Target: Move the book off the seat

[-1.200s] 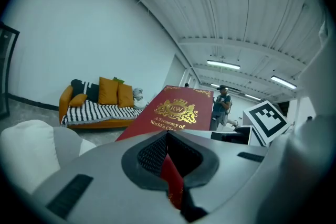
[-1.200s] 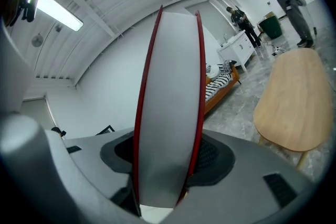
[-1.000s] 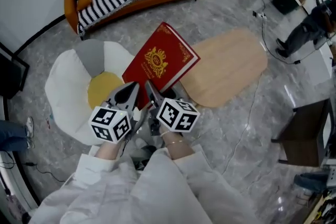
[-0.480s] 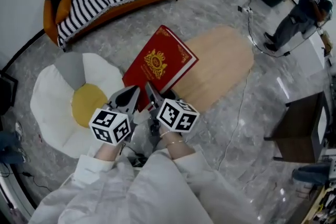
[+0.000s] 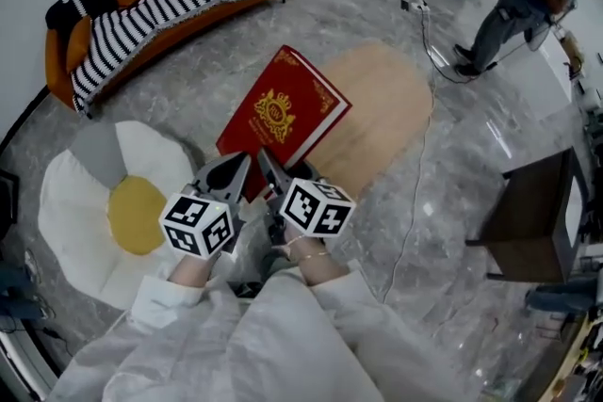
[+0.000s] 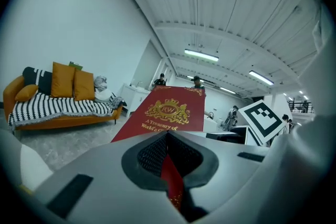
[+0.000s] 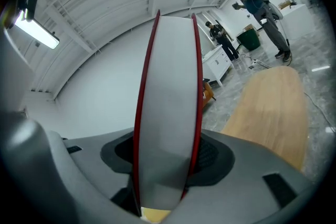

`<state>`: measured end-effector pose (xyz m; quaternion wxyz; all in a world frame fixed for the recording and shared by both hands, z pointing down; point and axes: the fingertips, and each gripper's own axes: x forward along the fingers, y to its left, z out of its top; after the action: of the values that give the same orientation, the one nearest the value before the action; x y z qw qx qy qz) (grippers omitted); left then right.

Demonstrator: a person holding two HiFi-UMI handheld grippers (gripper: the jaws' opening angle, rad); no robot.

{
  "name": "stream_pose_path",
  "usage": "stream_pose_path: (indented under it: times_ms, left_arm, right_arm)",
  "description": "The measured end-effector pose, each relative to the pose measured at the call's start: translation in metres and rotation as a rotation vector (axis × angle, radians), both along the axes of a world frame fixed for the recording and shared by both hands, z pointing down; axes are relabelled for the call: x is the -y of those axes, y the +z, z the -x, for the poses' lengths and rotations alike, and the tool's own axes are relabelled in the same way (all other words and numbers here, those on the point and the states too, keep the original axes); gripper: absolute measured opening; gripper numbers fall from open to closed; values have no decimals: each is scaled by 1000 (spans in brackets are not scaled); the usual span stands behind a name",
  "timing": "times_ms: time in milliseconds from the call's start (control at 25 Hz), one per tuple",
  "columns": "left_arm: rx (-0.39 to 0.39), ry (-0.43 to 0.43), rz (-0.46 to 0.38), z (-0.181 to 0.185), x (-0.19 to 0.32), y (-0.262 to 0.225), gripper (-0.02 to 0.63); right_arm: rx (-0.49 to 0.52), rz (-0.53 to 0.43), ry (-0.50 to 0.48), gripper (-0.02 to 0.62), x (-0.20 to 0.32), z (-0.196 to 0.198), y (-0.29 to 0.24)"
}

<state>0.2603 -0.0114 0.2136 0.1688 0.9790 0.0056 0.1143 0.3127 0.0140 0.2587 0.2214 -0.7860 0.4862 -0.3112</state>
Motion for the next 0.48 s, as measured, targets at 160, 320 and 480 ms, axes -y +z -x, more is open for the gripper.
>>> stream_pose_path:
  times_ms: [160,320,480]
  left_arm:
    - [-15,45,-7,-41,-24,-1,6]
    - [-18,74,-11,-70,-50,-1,6]
    - [-23,88,-13,-98,-82,-6,6]
  right_arm:
    - [-11,-7,48,252,-26,-39,-1]
    - [-28,-13,74,252,-53,-67,-4]
    - [-29,-16,108,252,-95,-95,-5]
